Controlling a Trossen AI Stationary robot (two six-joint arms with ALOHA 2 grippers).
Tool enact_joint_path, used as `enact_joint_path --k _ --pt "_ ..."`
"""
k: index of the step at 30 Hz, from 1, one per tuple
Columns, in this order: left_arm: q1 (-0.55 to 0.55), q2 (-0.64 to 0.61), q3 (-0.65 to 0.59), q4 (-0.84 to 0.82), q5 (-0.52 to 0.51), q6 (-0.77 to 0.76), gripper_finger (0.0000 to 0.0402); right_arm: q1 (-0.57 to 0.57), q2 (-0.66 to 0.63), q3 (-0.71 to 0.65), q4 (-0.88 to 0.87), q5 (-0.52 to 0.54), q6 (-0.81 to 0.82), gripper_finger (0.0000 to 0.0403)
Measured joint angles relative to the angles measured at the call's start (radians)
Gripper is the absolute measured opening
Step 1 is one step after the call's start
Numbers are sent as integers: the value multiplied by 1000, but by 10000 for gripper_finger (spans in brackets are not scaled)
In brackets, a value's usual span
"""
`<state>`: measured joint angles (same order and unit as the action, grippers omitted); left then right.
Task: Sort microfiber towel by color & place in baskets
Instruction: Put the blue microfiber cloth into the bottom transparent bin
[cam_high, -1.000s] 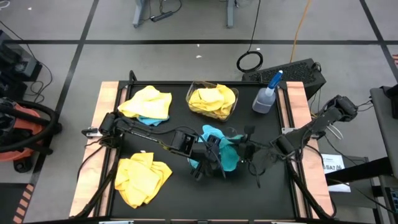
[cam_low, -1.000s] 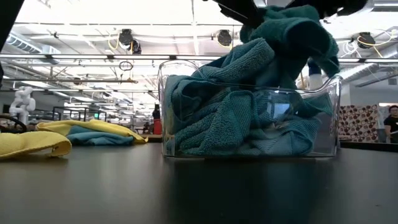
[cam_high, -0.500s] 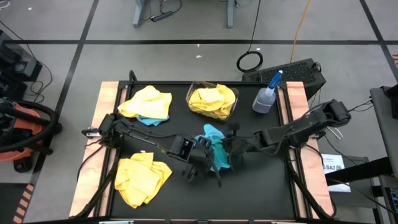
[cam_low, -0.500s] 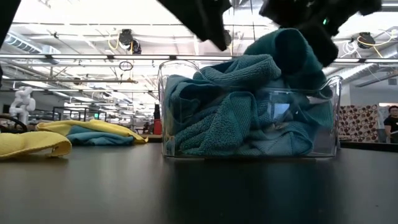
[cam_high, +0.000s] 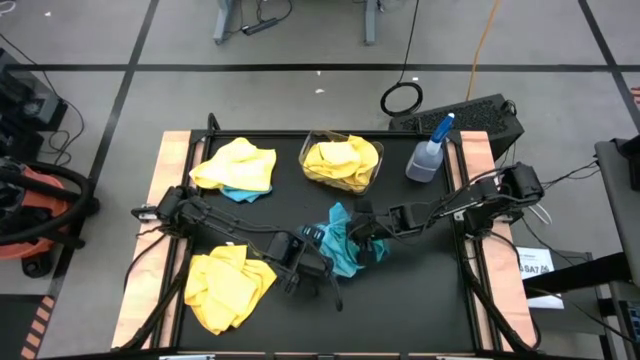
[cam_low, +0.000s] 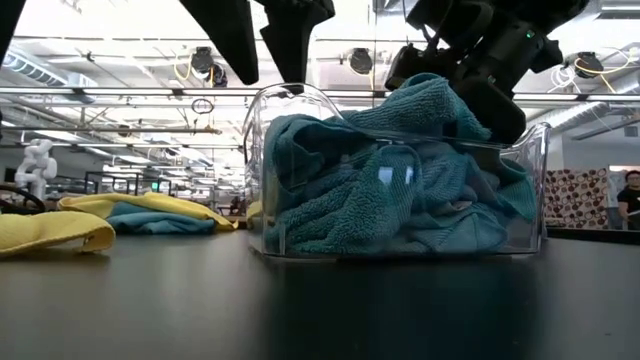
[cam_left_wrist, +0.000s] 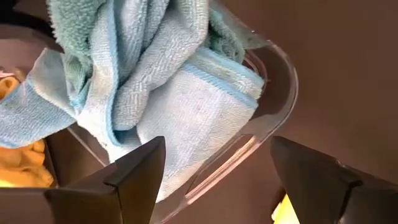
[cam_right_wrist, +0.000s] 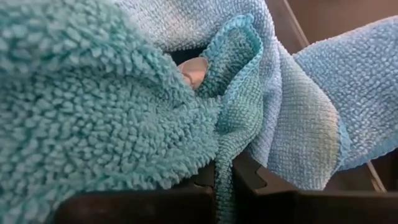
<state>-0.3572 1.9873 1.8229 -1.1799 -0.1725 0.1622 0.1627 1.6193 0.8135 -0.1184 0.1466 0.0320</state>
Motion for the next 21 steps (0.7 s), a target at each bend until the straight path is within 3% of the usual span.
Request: enact_joint_path --k 5,15,21 --pt "-3 0 0 -15 -19 -19 299 1 -6 -1 -5 -5 3 24" --pt "-4 0 0 -34 -20 -25 299 13 -152 -10 -68 -34 11 178" --pt "-4 0 0 -37 -30 -23 299 42 -276 -10 -94 -24 12 226"
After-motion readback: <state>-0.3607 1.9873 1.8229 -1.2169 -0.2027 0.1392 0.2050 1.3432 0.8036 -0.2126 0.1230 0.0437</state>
